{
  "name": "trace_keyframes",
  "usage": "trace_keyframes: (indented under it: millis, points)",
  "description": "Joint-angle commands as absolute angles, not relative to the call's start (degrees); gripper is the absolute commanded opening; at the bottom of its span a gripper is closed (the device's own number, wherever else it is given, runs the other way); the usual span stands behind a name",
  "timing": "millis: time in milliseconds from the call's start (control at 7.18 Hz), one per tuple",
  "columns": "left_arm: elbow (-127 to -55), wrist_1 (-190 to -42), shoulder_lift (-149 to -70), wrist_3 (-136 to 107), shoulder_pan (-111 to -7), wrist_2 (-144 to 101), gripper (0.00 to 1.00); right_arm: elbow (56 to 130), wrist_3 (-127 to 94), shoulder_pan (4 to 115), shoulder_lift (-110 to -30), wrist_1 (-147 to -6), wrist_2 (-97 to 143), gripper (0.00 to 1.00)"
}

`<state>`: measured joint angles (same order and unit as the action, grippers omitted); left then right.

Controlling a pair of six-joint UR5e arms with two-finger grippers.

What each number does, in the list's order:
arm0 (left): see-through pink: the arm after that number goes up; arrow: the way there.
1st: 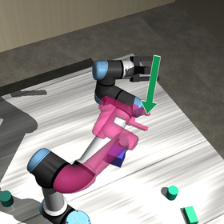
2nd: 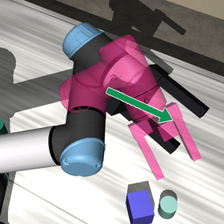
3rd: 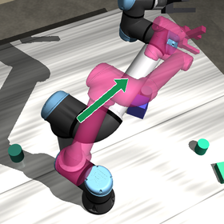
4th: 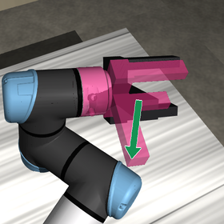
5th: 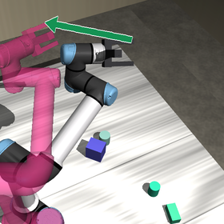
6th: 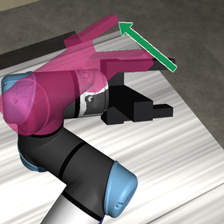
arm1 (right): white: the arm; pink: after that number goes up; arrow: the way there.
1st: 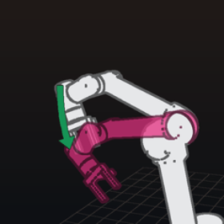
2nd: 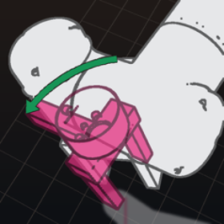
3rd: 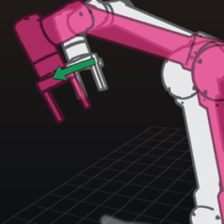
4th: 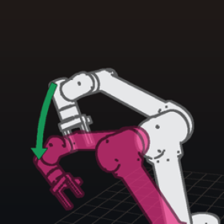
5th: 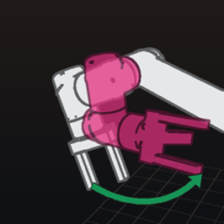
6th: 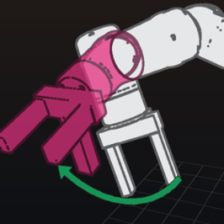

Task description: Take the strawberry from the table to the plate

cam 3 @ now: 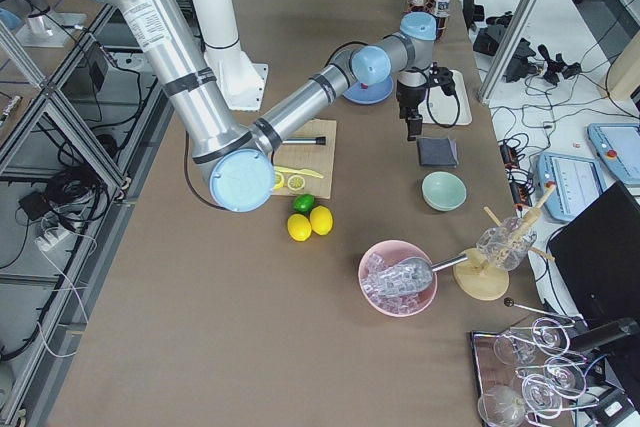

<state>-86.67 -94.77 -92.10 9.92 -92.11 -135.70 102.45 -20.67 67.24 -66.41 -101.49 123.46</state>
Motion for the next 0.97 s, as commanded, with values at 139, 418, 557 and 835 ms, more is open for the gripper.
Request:
trace_keyframes:
  millis: [139, 418, 557, 835]
  points:
    - [-86.75, -94.75, -92.02, 9.93, -92.37, -135.70, 0.98, 103.36, 6.80, 81.53, -81.52, -102.04, 125.24, 1.00]
    - [-86.57, -94.92, -89.92, 9.58, -92.29, -135.70, 0.98, 102.40, 16.22, 87.33, -91.53, -100.47, 124.99, 1.00]
    - [-86.83, -94.92, -89.74, 9.58, -92.37, -135.79, 0.98, 100.13, 16.09, 89.80, -93.67, -100.02, 124.20, 1.00]
    - [-87.10, -94.49, -89.82, 9.41, -92.37, -135.70, 0.98, 98.97, 15.91, 90.97, -94.66, -98.54, 121.84, 1.00]
